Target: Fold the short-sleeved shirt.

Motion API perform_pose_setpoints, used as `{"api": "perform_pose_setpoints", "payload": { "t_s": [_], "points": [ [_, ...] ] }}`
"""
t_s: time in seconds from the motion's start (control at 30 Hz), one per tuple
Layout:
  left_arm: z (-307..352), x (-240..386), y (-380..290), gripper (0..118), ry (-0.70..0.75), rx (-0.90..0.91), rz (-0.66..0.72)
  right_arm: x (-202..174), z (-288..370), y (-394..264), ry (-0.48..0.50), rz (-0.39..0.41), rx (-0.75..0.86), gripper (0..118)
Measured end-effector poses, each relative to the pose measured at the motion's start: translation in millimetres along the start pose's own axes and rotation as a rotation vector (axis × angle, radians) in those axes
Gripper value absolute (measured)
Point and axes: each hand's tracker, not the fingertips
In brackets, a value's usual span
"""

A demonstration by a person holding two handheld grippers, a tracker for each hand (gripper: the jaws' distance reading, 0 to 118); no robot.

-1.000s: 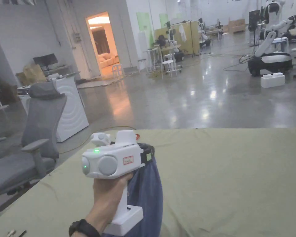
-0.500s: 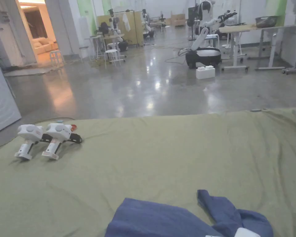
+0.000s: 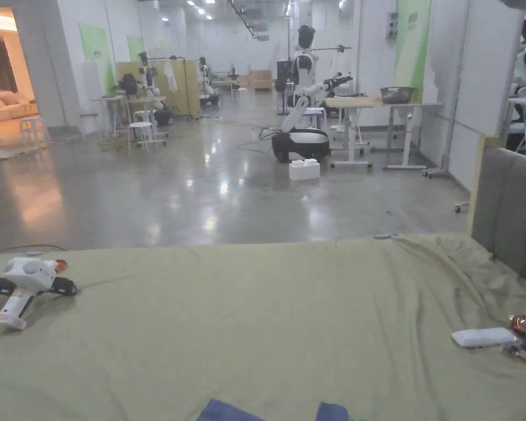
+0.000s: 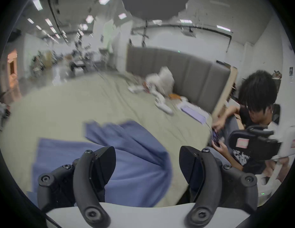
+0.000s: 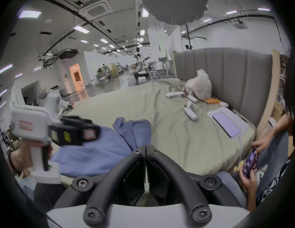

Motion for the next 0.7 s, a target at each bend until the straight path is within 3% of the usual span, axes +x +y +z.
{"api": "perform_pose_setpoints", "payload": {
  "t_s": [0.2, 0.3, 0.4, 0.5, 0.57, 0.7],
  "points": [
    [153, -15, 21, 77, 0.407, 0.304, -0.109, -31, -3, 42, 0.093, 0.065, 0.123, 0],
    [203, -9, 16, 72, 0.570, 0.354, -0.096, -40, 4, 60, 0.129, 0.082, 0.173, 0],
    [245, -3, 8, 47, 0.625, 0.435, -0.007, -46, 11, 72, 0.144, 0.101, 0.206, 0],
    [269, 9, 1, 15, 0.691, 0.479, -0.043, -50, 20, 78, 0.149, 0.121, 0.229, 0],
    [278, 15, 1, 0, 0.712, 0.465, -0.048, -52, 26, 79, 0.153, 0.135, 0.239, 0],
    [292, 19, -5, 0, 0.678, 0.455, -0.010, -54, 33, 76, 0.150, 0.151, 0.246, 0]
  ]
}}
